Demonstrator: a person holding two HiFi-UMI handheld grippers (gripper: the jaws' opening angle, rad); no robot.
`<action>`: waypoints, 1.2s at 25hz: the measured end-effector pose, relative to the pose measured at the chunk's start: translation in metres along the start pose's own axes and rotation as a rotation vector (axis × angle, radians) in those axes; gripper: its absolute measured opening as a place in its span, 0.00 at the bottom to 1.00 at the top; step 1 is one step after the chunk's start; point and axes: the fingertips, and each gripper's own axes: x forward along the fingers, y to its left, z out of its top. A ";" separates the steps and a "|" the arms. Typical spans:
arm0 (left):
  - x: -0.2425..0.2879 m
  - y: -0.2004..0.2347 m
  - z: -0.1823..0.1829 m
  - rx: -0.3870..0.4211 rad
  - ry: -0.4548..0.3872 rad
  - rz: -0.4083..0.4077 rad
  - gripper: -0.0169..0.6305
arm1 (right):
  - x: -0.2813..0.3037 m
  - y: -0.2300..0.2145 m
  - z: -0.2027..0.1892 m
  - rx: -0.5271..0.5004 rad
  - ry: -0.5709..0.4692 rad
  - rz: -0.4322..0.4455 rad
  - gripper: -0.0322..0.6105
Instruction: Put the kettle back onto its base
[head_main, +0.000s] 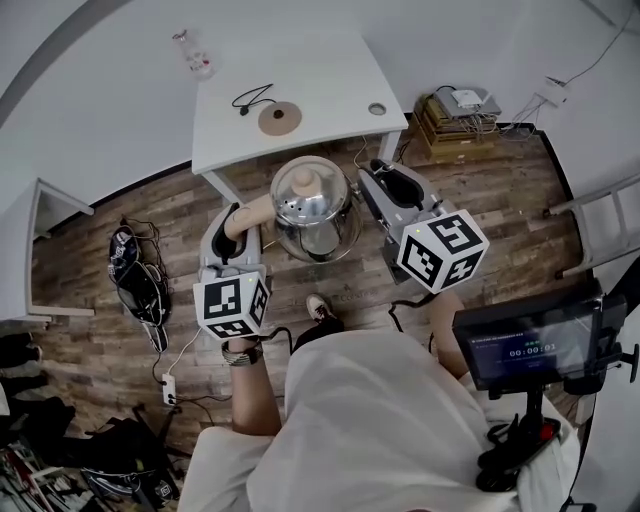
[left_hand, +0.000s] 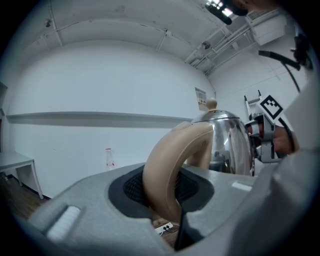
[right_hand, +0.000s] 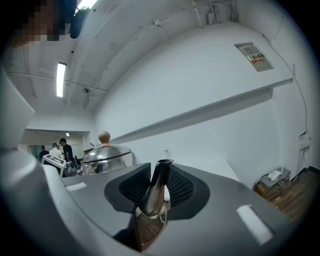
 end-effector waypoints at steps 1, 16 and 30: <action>0.005 0.006 0.001 -0.001 0.001 -0.003 0.18 | 0.007 0.000 0.001 0.000 0.001 -0.002 0.20; 0.083 0.082 0.002 0.006 0.014 -0.047 0.18 | 0.110 -0.015 0.006 0.031 0.010 -0.057 0.20; 0.104 0.075 0.007 0.016 0.015 -0.095 0.18 | 0.108 -0.029 0.014 0.027 -0.005 -0.100 0.19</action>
